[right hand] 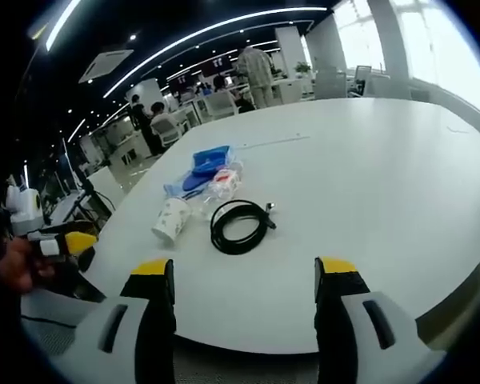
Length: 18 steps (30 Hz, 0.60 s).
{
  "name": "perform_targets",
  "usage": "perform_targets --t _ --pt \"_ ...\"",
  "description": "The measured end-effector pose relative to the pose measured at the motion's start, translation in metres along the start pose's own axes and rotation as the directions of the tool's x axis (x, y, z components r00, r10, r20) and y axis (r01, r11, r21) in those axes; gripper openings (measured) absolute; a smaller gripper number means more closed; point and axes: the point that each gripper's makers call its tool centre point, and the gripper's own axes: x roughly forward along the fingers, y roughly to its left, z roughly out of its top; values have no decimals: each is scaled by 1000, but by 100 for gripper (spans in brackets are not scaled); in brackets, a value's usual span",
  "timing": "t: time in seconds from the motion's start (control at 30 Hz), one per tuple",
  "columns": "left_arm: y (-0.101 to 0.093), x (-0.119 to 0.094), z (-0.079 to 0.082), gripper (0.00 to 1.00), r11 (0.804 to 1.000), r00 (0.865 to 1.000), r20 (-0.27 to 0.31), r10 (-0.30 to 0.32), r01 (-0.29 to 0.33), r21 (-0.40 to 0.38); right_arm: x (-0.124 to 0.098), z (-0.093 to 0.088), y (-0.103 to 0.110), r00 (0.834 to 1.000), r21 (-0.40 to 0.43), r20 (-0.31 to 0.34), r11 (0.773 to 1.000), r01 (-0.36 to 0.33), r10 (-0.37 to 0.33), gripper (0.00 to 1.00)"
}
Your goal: Arrange the tabletop items into an orderly group along one side of the table until the central work area is clear of visible clutter.
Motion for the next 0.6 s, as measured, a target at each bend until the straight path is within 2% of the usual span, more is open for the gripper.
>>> perform_targets --t 0.23,0.37,0.5,0.6 --pt "-11 5 -5 90 998 999 -32 -35 36 47 -1 2 -1 1000 10 16 1000 2 -2 70" --pt "-14 6 -8 88 998 998 -48 -49 51 44 0 2 2 1000 3 11 1000 -12 11 70" --pt "-22 10 -11 85 997 995 -63 -72 72 -3 0 1 5 1000 7 10 1000 -22 22 70" --pt "-33 17 -9 85 995 993 -74 -92 94 22 -1 2 6 1000 8 14 1000 -26 26 70"
